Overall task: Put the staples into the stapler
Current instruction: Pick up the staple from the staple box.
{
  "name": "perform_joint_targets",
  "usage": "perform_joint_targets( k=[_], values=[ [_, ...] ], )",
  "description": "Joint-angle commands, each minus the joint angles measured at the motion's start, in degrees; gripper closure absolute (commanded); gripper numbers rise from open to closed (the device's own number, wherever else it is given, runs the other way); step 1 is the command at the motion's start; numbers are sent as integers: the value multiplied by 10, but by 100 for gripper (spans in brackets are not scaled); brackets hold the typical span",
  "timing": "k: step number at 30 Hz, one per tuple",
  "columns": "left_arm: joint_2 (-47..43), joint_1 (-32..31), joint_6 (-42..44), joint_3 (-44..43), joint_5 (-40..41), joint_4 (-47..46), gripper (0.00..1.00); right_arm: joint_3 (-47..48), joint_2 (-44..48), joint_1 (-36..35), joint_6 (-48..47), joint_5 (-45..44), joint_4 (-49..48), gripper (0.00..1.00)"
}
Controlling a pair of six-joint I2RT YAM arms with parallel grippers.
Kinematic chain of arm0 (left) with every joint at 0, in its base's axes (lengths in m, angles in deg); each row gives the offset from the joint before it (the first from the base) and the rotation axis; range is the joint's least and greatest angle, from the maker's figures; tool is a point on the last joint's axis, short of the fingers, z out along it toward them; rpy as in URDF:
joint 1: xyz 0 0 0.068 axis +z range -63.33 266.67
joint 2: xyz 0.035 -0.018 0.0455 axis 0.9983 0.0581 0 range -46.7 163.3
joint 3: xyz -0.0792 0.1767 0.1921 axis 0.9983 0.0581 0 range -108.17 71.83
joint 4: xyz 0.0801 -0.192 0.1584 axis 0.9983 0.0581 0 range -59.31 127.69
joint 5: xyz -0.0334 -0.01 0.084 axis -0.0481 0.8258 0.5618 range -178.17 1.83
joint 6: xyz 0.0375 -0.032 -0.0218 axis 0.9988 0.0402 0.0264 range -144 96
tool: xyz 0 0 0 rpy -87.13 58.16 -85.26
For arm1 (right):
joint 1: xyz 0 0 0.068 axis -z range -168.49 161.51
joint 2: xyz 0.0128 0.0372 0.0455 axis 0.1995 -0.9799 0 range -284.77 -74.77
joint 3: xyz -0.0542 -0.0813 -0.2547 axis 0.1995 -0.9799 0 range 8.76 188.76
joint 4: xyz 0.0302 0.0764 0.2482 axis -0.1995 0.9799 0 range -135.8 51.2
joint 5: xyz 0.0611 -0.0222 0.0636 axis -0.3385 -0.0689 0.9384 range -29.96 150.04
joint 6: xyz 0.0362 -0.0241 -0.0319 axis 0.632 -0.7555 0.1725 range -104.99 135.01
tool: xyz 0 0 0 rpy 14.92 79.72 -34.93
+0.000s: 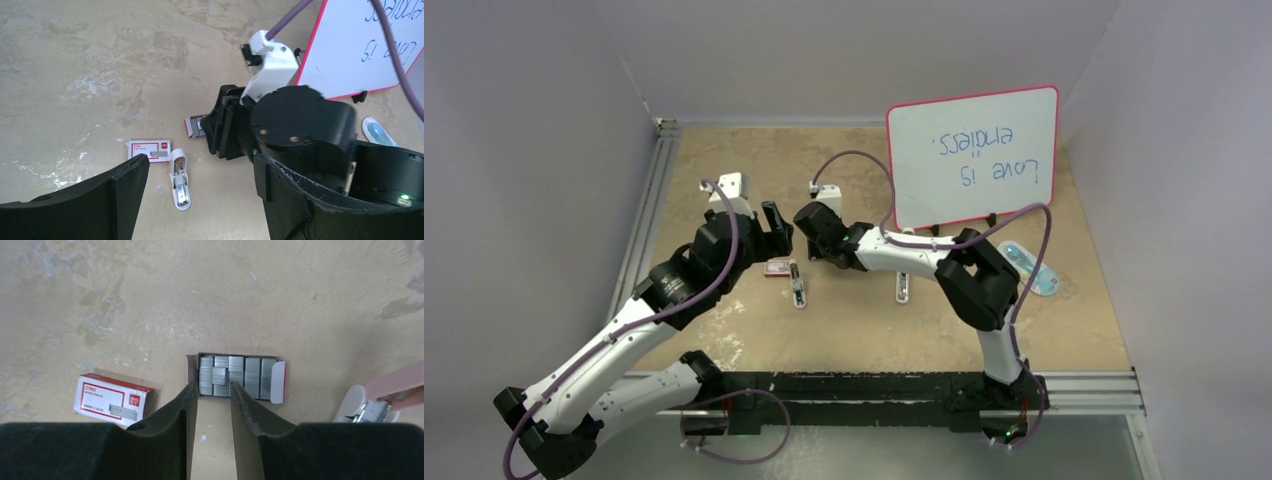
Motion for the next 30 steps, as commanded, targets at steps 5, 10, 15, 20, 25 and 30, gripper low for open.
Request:
perform_joint_targets(
  k=[5, 10, 15, 20, 25, 30],
  values=[
    [-4, 1, 9, -1, 12, 2, 23, 59, -42, -11, 7, -35, 51, 66],
    [-14, 1, 7, 3, 12, 1, 23, 77, -64, -14, 9, -39, 63, 66],
    [-22, 1, 5, 7, 18, 1, 23, 94, -81, -16, 6, -54, 75, 66],
    [-27, 1, 1, 7, 23, 3, 23, 100, -92, -19, 6, -66, 80, 67],
    [-27, 1, 0, 9, 24, 3, 23, 102, -97, -18, 7, -65, 82, 68],
    [-25, 1, 0, 9, 25, 2, 23, 100, -102, -18, 7, -60, 82, 72]
  ],
)
